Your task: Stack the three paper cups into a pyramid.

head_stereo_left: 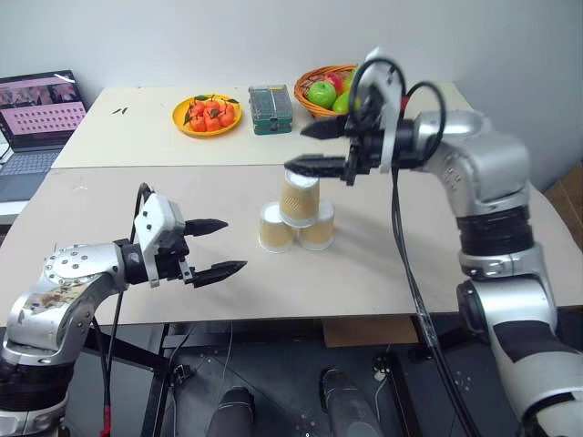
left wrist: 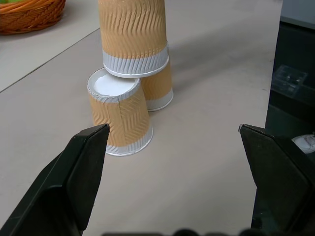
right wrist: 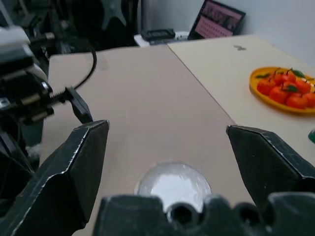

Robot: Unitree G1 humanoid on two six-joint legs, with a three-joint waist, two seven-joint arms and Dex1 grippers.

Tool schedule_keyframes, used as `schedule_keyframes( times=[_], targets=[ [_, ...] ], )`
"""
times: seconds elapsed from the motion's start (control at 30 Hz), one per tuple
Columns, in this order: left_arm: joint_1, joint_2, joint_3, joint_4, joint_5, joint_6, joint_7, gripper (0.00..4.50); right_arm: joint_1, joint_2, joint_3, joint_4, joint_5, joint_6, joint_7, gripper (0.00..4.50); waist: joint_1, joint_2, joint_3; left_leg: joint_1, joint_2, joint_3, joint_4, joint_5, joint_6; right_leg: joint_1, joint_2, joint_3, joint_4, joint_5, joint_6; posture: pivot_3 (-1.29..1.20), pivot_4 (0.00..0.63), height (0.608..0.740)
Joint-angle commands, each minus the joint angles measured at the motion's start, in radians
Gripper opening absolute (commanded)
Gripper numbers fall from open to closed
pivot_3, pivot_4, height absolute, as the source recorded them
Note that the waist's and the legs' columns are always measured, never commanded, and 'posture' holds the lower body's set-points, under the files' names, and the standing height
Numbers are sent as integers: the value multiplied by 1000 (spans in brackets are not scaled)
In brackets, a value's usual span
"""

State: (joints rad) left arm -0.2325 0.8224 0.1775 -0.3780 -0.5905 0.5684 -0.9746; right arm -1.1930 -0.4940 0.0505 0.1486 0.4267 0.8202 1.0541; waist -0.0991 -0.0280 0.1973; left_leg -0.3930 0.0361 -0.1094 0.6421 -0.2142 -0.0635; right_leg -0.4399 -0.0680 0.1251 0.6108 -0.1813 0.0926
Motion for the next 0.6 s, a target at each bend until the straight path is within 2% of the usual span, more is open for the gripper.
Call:
schedule_keyframes(
  times=[0.03,0.1,0.2,0.27,0.4,0.47,0.6],
  targets=[
    [-21,-5,17,-20,-25,-10,2,4500,6,-119,-116,-21,38,22,-5,4451,6,0,0,0,0,0,0,0,0,0,0,0,0,0,0,0,150,740],
    [-25,-11,37,-25,-48,10,17,4500,55,-188,-143,-13,28,-9,2,4451,14,0,0,-1,0,-1,0,0,0,1,0,0,-1,0,0,0,150,740],
    [-30,-16,90,-39,-117,92,74,4500,289,-346,-231,-3,-45,-155,-1,4451,30,-4,-2,-2,-1,-1,0,0,0,1,-1,-1,-3,-1,1,0,150,740],
    [-28,-23,110,-53,-132,115,112,4500,467,-389,-271,-41,-61,-231,7,4451,33,-4,-2,-3,-1,0,0,-1,1,1,-2,-1,-3,-3,2,0,150,740],
    [-7,-41,96,-53,-97,93,154,4500,721,-390,-295,-119,-76,-317,-14,4451,15,-1,-1,-1,-2,2,0,-1,2,0,-3,1,0,-5,2,0,150,740],
    [16,-39,53,-33,-32,34,143,4500,766,-364,-296,-152,-67,-325,-48,4451,0,0,-1,2,-2,3,0,-1,2,1,-3,3,1,-4,1,0,150,740],
    [27,-67,28,-24,0,-1,161,4500,776,-290,-286,-217,-40,-299,-126,4451,-17,-2,0,6,-1,4,0,1,2,2,0,5,2,-4,-6,0,150,740]
  ],
)
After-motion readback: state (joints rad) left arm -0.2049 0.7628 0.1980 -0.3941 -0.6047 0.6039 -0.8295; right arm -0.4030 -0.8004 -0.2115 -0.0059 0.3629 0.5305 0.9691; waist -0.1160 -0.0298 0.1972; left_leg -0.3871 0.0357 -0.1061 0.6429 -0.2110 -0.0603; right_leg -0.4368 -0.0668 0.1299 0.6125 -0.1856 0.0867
